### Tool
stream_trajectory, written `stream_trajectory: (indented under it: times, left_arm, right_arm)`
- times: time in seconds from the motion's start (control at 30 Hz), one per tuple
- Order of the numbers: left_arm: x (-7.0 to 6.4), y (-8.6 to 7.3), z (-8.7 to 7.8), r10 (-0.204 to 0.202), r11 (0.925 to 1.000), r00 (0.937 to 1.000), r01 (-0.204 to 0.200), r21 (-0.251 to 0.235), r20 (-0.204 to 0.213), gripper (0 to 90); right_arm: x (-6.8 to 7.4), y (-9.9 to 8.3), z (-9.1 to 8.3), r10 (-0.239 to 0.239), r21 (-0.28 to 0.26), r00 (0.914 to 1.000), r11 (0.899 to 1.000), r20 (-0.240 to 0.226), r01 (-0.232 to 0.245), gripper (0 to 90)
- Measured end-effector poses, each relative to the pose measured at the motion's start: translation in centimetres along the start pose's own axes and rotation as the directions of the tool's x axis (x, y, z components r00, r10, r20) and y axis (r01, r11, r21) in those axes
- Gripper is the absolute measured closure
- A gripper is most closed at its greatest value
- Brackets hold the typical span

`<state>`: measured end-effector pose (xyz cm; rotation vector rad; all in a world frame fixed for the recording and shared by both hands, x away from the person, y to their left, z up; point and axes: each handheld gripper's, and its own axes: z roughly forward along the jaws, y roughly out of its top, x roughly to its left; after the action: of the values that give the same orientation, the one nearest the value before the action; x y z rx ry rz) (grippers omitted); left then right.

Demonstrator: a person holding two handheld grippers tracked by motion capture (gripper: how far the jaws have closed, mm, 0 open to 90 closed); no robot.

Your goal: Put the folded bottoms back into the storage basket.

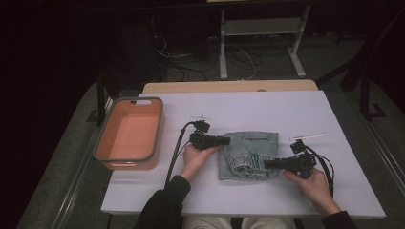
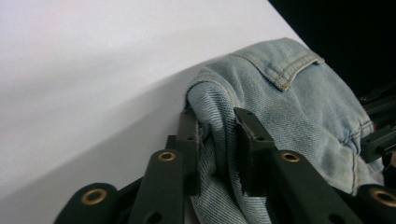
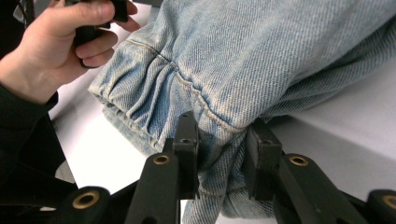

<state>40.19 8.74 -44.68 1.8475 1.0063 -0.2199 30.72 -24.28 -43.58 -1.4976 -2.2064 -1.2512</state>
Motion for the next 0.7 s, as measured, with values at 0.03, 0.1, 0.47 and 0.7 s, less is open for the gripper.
stream_trajectory:
  times: [0.03,0.1,0.47,0.7]
  left_arm:
    - [0.0,0.1,-0.2,0.003,1.0,1.0,-0.003,-0.007,0.003,79.7]
    - [-0.3,0.2,-0.4,0.013,0.9998,0.9999,-0.013,-0.014,0.002,80.4]
    - [-1.1,1.0,-1.3,0.049,0.998,0.9988,-0.049,-0.039,0.002,81.4]
    - [-1.8,1.4,-1.9,0.068,0.9963,0.9977,-0.068,-0.052,-0.004,81.3]
  right_arm:
    - [0.0,0.0,-0.1,-0.004,-0.004,1.0,1.0,0.0,0.004,69.8]
    - [0.1,0.0,-0.2,-0.009,-0.012,1.0,1.0,0.0,0.009,70.2]
    - [1.0,0.2,-1.0,-0.029,-0.047,0.9996,0.998,-0.006,0.029,70.4]
    - [1.8,0.2,-1.5,-0.041,-0.068,0.9991,0.997,-0.01,0.04,70.3]
